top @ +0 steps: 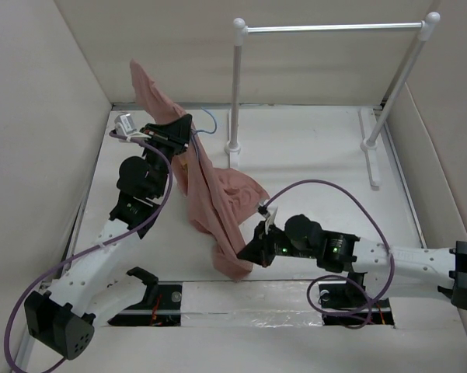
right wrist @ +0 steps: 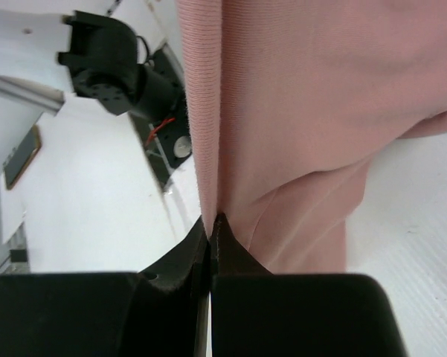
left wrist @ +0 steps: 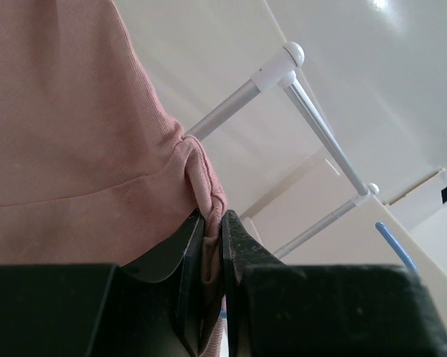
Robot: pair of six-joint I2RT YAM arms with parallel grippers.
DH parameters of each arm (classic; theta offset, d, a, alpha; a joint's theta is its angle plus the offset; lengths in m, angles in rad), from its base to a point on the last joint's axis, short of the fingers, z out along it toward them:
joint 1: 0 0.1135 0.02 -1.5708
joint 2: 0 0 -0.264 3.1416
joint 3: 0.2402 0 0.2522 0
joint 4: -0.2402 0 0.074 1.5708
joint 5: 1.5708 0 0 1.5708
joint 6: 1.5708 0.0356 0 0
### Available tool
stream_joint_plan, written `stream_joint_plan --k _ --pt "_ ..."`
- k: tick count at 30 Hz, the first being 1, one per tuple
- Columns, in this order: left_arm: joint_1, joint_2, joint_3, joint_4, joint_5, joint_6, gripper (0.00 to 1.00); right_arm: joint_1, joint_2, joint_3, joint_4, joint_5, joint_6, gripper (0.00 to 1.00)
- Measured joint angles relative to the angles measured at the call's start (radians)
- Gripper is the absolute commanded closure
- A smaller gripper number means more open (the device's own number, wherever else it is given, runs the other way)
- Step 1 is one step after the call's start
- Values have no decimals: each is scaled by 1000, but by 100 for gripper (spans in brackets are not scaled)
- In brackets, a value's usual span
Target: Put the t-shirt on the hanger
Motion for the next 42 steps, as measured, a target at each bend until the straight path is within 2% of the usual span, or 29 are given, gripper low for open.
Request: stream_joint_plan --k 6,10,16,22,25,28,31,34,38,39,42 --pt "12 -8 -26 68 54 -49 100 15 -109 103 -176 9 -8 100" --pt "13 -67 -179 169 98 -145 100 13 -95 163 -191 26 -23 100" --pt "-9 -119 -351 122 157 -226 100 11 116 265 -121 34 -45 100" --pt "-11 -250 -393 4 183 -229 100 10 317 285 -110 -34 -53 100" --pt "-11 -292 -420 1 182 -225 100 16 283 298 -161 -28 -63 100" --pt "-9 -297 -457 -1 181 -224 100 34 173 343 -212 -6 -80 100" --pt "-6 -272 -482 7 190 -232 100 46 43 367 -185 9 -87 86" --pt "-6 -250 -509 15 212 -245 100 46 -8 352 -139 21 -75 69" --pt "-6 -247 -536 29 253 -267 100 46 135 330 -131 3 -64 52" --pt "-6 -247 -541 36 266 -273 100 46 187 319 -143 -5 -63 43" --pt "-6 -247 -555 56 299 -294 100 46 277 297 -243 -6 -67 32"
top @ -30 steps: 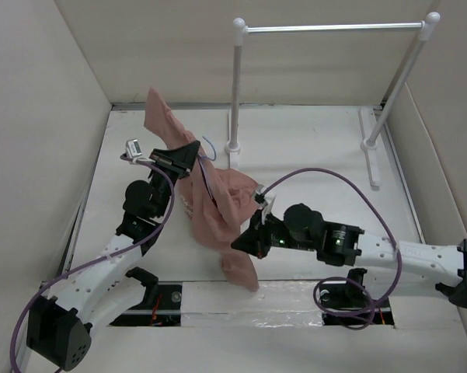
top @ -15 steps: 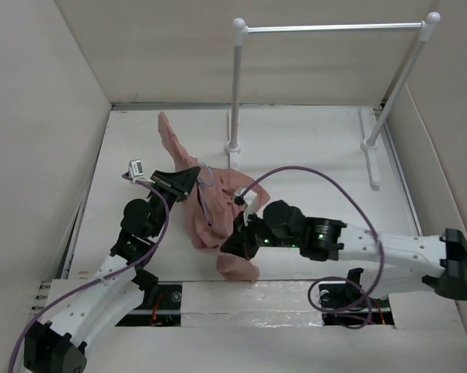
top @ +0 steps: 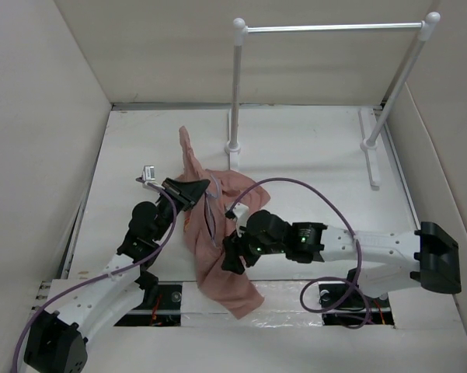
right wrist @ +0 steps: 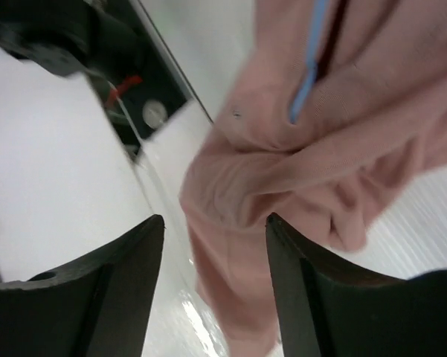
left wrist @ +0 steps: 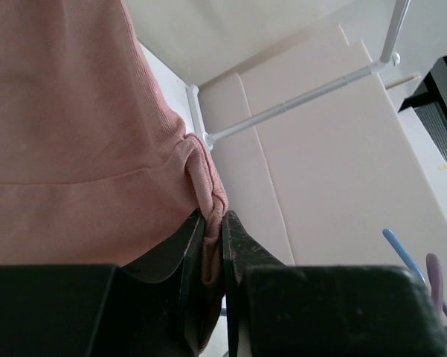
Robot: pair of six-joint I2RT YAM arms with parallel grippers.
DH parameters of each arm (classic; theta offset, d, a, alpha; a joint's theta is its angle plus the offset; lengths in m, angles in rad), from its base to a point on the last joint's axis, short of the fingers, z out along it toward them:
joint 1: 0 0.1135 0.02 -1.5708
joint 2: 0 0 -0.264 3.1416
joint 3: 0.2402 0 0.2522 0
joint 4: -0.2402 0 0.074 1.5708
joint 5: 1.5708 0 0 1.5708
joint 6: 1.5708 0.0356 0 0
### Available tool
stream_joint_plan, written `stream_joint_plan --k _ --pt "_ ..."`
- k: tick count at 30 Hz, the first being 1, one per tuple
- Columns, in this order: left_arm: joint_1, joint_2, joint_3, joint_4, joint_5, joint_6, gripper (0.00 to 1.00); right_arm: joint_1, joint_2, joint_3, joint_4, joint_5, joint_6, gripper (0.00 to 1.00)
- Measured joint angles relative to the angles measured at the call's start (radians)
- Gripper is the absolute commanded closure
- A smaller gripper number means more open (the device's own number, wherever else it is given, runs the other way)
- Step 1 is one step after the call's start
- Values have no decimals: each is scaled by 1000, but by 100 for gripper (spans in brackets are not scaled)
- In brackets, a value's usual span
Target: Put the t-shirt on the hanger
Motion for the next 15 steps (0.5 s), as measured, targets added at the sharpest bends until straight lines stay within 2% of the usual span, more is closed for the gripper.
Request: stream_joint_plan --k 3,5,6,7,8,11,12,15 --pt "0 -1 -16 13 29 -18 100 0 -30 4 -73 42 -25 32" --pt "0 -6 -25 15 41 -23 100 0 -81 19 -91 93 -49 45" --pt "0 -11 -27 14 46 -26 100 0 -109 28 -89 121 -61 83" --pt "0 -18 -28 13 50 -27 100 0 -136 37 -81 145 -78 98" --pt "0 -25 -28 13 54 -29 100 -4 -157 43 -70 162 -78 100" --pt "0 -51 -28 12 64 -29 100 -33 -194 44 23 188 -92 96" --pt "0 -58 -28 12 68 -29 100 -49 -190 37 64 189 -95 74" --pt "0 -71 -28 9 83 -31 100 -93 -133 8 179 190 -97 46"
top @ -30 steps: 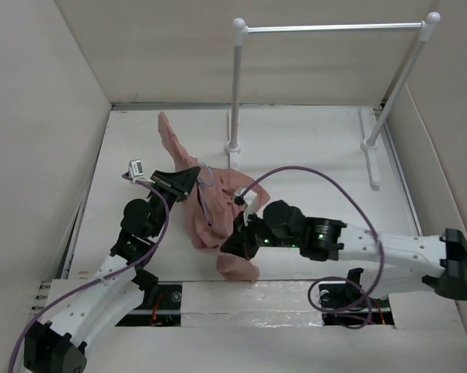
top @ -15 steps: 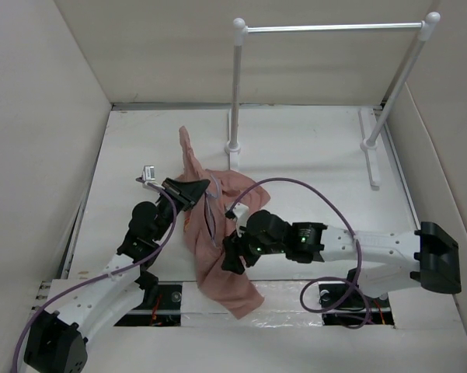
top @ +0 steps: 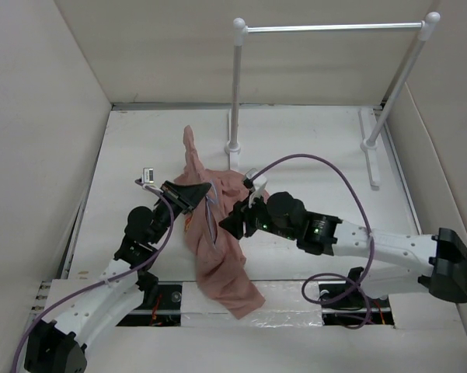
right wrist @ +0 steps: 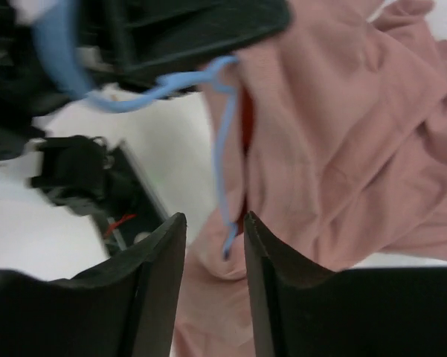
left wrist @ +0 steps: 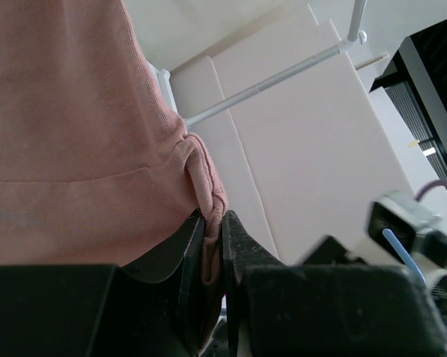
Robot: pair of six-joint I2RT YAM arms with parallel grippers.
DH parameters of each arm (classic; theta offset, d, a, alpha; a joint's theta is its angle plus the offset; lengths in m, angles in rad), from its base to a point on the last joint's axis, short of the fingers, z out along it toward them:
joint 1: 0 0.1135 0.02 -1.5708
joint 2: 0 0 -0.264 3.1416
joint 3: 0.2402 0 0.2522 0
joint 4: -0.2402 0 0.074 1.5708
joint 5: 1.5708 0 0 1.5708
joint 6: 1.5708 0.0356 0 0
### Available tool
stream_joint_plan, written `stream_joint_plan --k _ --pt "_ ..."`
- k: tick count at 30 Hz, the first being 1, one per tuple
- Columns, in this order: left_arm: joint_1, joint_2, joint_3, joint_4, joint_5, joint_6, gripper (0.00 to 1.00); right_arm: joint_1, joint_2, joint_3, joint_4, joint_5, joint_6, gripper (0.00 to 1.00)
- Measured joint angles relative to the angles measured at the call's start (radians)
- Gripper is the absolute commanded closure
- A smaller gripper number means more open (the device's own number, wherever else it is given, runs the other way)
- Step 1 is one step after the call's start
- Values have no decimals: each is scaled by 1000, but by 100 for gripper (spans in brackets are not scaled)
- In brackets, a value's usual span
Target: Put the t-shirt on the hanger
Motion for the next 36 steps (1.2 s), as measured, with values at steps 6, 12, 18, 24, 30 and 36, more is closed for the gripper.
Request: stream_joint_plan --k 6,12,18,24,30,36 --pt "0 -23 0 -6 31 -14 100 -34 128 -86 122 2 17 46" --pt "0 -36 0 -3 54 -33 100 -34 172 -130 220 16 50 46" --pt "0 -35 -4 18 70 -45 100 -34 230 -129 287 37 79 50" --pt "0 -35 -13 20 75 -47 100 -34 285 -129 298 73 102 98" --pt "0 -37 -13 13 74 -37 100 -18 217 -129 292 111 108 100" --pt "0 -11 -13 33 76 -36 100 -12 103 -101 241 98 100 100"
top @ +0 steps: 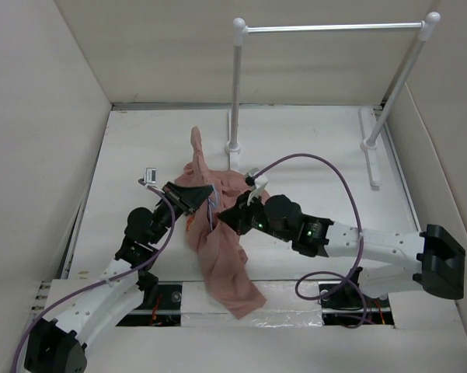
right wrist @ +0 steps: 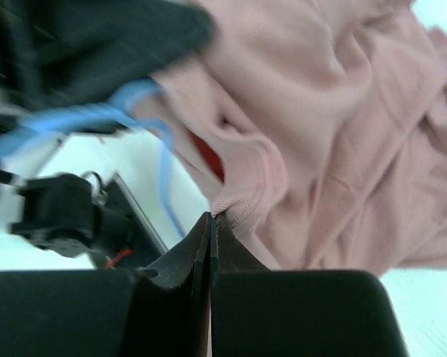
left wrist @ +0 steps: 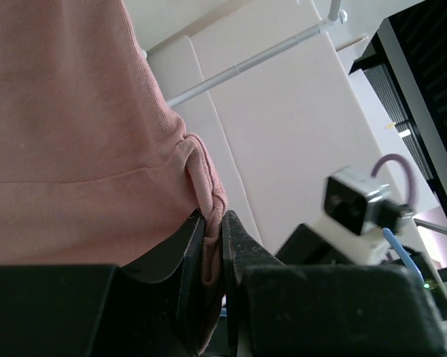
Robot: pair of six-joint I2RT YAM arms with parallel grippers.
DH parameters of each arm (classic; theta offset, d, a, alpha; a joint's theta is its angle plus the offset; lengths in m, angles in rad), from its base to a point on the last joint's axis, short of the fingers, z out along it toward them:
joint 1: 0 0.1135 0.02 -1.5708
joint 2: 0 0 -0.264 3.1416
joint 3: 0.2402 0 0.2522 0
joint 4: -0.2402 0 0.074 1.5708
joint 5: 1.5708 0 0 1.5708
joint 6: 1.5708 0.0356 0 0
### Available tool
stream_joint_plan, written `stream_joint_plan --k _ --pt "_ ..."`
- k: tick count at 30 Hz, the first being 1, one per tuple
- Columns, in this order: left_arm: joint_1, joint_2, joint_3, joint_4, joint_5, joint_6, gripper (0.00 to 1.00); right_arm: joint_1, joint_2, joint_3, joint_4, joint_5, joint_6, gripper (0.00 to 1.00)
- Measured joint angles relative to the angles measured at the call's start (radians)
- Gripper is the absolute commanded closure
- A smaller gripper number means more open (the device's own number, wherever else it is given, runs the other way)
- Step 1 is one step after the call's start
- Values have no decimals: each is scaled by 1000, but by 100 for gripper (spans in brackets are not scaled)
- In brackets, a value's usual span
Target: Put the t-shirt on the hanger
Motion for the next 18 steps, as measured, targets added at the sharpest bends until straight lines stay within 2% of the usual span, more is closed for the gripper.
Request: stream_joint_plan --k 9,14,18 --pt "0 41 0 32 11 -18 100 -45 0 134 -44 -51 -4 100" --pt "0 41 0 35 29 -34 100 -113 101 141 -36 -81 16 100" --pt "0 40 -9 46 50 -58 100 -119 173 141 -37 -108 31 100"
